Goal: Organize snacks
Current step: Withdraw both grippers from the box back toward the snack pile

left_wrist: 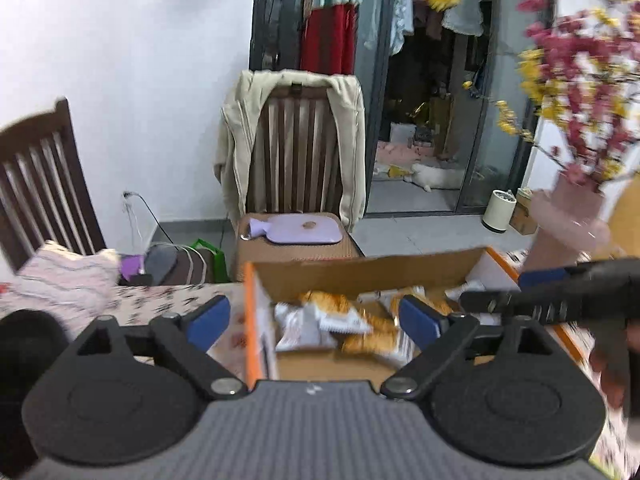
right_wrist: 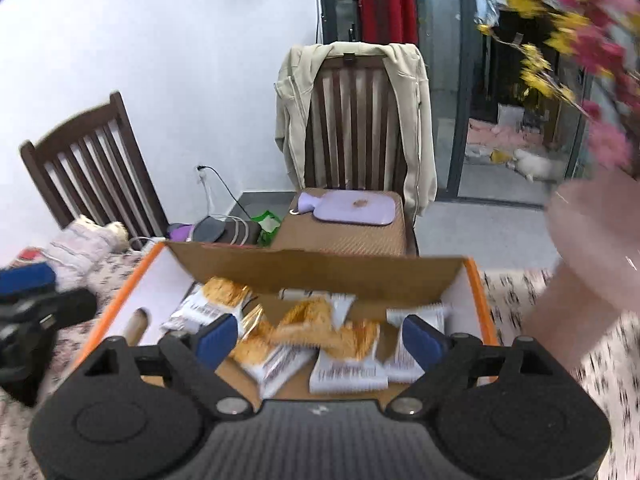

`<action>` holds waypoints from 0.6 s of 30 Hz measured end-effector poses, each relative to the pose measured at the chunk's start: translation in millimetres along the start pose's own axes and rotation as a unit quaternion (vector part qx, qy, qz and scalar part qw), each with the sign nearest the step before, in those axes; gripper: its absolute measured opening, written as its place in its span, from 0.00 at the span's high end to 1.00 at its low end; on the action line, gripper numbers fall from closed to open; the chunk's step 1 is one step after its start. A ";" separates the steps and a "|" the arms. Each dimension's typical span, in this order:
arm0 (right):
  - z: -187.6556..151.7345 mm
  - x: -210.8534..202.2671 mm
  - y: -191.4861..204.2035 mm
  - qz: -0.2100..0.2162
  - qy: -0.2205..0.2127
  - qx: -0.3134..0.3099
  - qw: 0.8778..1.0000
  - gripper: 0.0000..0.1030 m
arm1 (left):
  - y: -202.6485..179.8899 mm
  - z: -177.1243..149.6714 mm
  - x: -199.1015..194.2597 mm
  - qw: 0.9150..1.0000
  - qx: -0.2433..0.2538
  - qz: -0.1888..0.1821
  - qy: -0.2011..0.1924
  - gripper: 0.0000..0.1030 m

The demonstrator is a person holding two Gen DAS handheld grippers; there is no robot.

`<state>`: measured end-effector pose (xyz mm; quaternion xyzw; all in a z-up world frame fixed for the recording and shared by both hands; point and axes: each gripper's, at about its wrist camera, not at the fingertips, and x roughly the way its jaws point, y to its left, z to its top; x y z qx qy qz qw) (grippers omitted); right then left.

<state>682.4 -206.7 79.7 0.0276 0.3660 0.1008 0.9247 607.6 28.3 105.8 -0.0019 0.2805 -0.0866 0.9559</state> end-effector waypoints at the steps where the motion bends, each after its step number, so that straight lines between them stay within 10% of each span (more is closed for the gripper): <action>1: -4.4 -11.4 -2.3 0.008 0.001 0.009 1.000 0.13 | 2.3 -8.5 -18.9 1.000 0.002 0.003 -0.004 0.07; 10: -64.7 -120.1 -9.7 0.051 -0.028 0.066 0.996 0.09 | 19.6 -74.9 -162.5 0.998 -0.030 -0.037 -0.030 0.01; 18: -141.7 -216.3 3.5 0.079 -0.061 0.063 0.993 0.03 | 7.6 -146.4 -263.8 0.994 -0.026 0.036 -0.104 0.00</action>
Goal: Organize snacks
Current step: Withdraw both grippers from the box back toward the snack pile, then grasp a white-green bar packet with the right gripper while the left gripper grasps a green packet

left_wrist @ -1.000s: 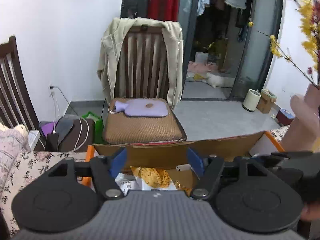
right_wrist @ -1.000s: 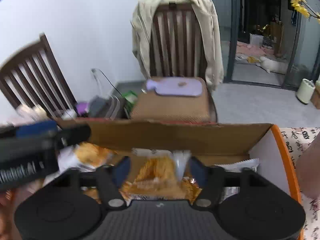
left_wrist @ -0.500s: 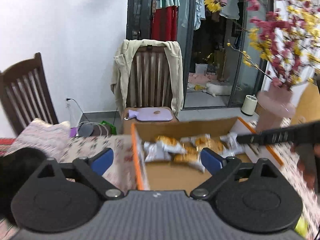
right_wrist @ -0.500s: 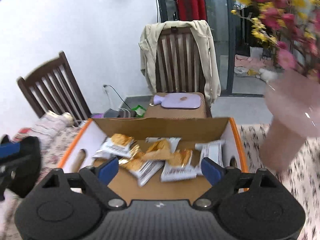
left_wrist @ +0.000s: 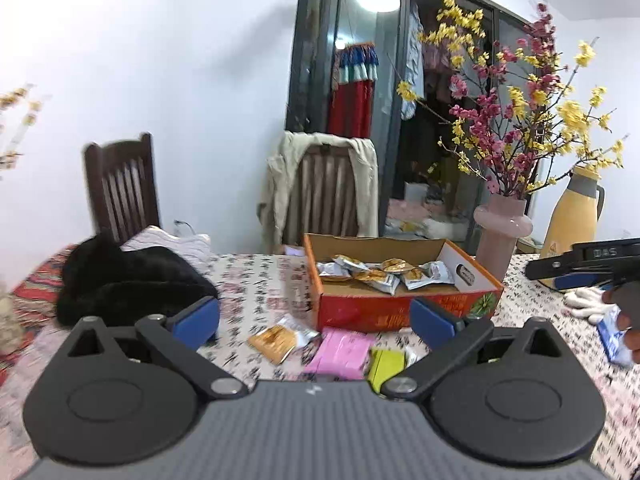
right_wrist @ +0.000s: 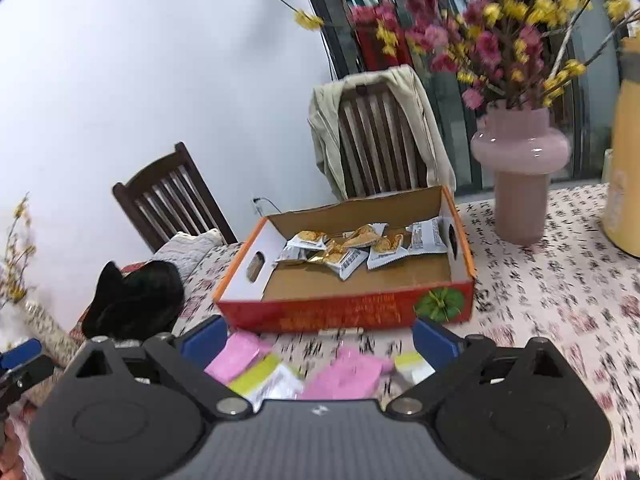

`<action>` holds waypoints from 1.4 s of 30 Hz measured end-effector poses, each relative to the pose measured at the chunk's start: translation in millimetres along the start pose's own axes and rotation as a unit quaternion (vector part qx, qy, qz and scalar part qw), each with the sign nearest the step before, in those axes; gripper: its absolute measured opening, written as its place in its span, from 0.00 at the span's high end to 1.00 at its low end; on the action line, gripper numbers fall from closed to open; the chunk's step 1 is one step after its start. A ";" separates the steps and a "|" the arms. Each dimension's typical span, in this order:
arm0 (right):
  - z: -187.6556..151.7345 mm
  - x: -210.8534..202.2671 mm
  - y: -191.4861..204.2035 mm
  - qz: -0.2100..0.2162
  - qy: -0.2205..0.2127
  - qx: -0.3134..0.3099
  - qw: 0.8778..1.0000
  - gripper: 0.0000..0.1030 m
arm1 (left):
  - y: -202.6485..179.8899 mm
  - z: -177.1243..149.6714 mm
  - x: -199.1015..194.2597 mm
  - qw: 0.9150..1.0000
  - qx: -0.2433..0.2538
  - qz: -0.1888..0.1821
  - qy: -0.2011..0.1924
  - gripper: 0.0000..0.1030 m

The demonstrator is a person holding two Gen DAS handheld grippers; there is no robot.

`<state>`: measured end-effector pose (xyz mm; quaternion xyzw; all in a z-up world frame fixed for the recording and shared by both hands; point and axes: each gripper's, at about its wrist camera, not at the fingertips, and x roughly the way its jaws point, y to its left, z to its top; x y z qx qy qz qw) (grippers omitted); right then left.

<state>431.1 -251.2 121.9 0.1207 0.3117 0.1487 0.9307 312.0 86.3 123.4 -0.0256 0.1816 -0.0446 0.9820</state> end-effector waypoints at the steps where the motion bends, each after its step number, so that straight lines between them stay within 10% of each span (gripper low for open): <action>1: -9.8 -11.6 3.1 -0.001 -0.006 -0.007 1.000 0.03 | -0.7 -7.3 -14.2 1.000 0.001 0.003 -0.006 0.00; 9: -108.4 -90.7 16.6 -0.040 -0.067 -0.060 0.995 0.01 | -8.3 -65.9 -93.0 0.999 0.000 0.029 -0.031 0.00; 23: -251.1 -143.1 8.9 -0.141 -0.077 -0.097 0.982 0.01 | -33.1 -156.1 -110.4 0.998 0.017 -0.004 0.061 0.00; 42: -264.8 -128.5 6.4 -0.162 -0.066 -0.100 0.980 0.01 | -50.4 -153.9 -87.9 0.996 0.031 -0.041 0.074 0.00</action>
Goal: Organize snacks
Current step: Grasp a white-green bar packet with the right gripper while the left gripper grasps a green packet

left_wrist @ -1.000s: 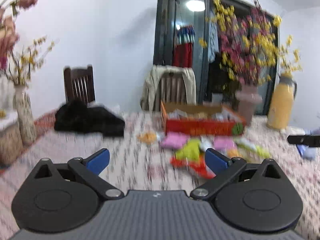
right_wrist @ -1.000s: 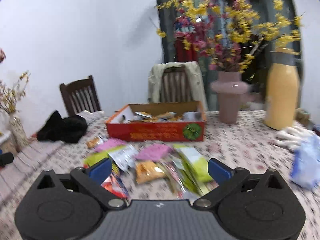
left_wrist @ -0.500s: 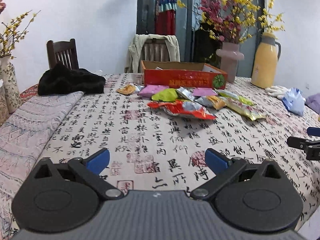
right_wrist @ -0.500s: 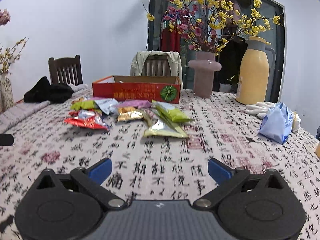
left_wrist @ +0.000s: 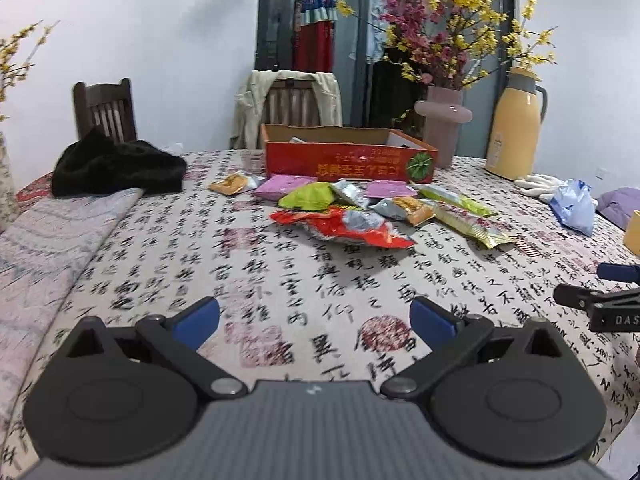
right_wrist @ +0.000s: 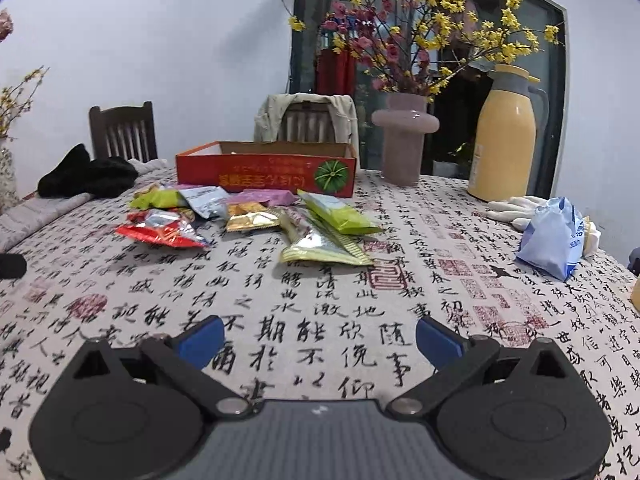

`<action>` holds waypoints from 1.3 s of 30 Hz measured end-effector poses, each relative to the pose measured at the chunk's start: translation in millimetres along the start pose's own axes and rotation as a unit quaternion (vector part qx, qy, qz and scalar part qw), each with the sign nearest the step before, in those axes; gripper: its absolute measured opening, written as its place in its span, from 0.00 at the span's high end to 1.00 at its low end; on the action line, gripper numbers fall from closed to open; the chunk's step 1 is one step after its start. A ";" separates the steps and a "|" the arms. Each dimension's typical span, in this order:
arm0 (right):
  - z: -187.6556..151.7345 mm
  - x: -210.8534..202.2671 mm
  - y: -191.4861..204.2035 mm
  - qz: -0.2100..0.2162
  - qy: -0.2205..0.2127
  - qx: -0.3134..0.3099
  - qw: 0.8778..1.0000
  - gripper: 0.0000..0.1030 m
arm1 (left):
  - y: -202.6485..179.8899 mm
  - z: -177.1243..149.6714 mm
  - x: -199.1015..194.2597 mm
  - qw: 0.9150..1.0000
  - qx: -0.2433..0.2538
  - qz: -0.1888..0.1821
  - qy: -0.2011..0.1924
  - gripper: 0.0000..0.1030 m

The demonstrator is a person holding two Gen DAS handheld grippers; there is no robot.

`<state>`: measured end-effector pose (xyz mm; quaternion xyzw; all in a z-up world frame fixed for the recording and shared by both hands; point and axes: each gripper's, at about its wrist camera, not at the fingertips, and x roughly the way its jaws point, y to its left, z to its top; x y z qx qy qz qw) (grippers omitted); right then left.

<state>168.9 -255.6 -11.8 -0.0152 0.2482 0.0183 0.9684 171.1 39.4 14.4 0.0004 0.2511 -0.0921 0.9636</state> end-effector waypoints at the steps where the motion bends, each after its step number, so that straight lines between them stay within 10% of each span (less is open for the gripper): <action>1: 2.1 1.8 -0.6 -0.001 -0.001 0.003 1.000 0.02 | -1.3 2.4 3.7 1.000 0.003 -0.004 0.001 0.00; 18: 76.5 77.9 -9.8 0.068 0.012 -0.004 0.998 0.30 | -15.4 94.4 138.8 0.992 0.123 -0.017 -0.003 0.11; 30: 126.9 193.6 -37.0 0.070 0.063 -0.017 0.995 0.36 | 26.8 129.4 239.6 0.997 0.015 -0.022 0.072 0.43; 39: 130.4 259.5 -53.8 0.063 0.101 0.010 0.993 0.44 | 16.0 125.5 267.6 0.996 0.025 -0.043 0.079 0.42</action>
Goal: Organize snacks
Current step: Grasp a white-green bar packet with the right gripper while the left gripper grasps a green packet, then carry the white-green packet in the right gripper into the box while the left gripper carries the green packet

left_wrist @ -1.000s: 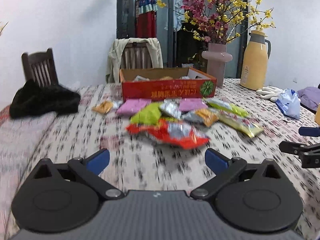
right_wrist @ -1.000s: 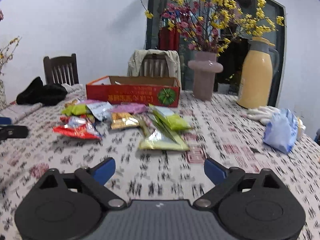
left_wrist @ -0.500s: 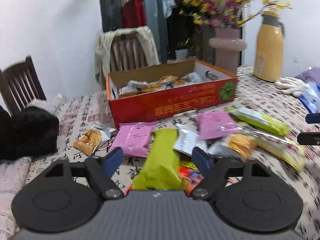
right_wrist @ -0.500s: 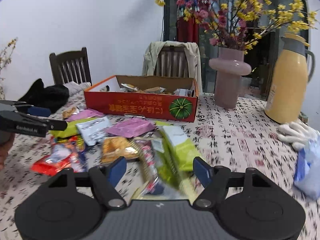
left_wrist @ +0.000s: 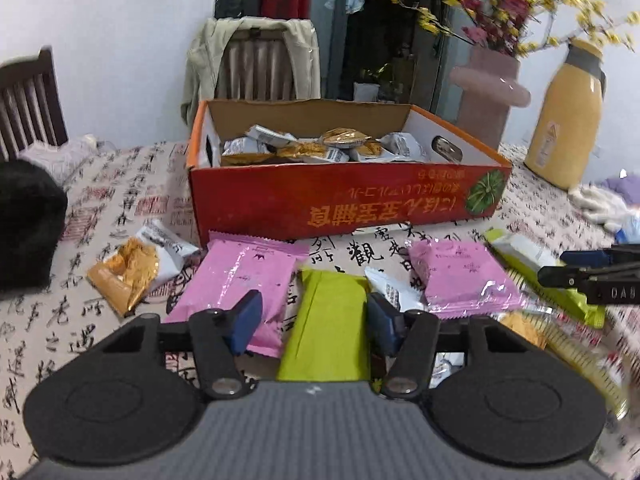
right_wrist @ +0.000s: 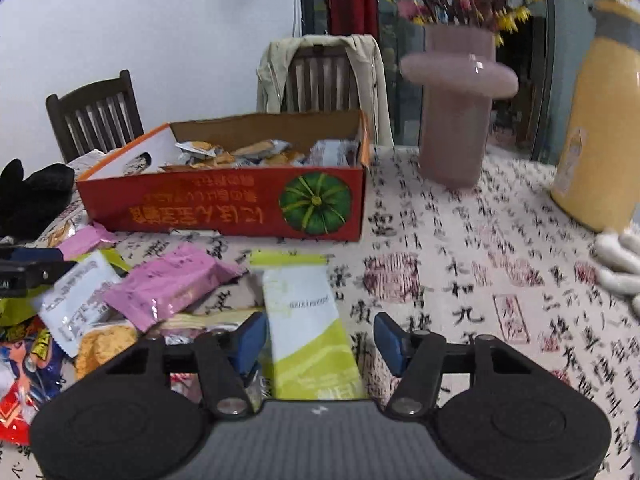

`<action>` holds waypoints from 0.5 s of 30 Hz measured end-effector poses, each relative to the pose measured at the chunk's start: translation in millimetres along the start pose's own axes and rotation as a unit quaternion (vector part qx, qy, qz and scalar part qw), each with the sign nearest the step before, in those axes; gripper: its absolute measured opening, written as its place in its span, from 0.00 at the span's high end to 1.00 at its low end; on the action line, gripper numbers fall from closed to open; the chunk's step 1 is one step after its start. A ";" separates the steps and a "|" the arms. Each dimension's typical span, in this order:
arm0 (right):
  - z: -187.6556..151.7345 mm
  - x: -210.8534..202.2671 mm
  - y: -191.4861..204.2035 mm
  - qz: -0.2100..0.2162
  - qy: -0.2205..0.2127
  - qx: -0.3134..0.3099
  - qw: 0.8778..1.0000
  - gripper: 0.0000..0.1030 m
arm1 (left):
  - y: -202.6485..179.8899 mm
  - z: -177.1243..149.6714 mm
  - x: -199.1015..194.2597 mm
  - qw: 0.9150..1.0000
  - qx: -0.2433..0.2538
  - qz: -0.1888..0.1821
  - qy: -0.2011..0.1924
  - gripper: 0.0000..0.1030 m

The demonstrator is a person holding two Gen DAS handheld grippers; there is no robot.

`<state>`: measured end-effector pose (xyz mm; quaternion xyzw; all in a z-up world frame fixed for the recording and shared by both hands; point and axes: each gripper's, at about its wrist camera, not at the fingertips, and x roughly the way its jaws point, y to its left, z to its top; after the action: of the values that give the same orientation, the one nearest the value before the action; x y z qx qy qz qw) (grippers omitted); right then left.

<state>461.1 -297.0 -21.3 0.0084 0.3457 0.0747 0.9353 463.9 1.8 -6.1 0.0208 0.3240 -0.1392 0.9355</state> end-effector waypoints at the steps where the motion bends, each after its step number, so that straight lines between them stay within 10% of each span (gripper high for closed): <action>1: -2.8 1.1 -0.5 0.001 0.004 -0.001 1.000 0.45 | -1.9 0.3 -0.8 1.000 0.009 0.002 0.003 0.42; 4: -7.9 1.9 -3.1 0.002 0.005 0.000 1.000 0.61 | 0.7 -0.4 -2.3 1.000 -0.006 -0.003 0.004 0.46; 15: -9.6 -2.0 -0.2 -0.001 0.002 -0.013 1.000 0.62 | -6.6 0.1 -11.6 0.999 0.001 -0.033 0.033 0.65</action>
<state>453.4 -297.9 -27.3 -0.0046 0.3469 0.0787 0.9346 453.5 -1.8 1.4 0.0151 0.3555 -0.1699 0.9190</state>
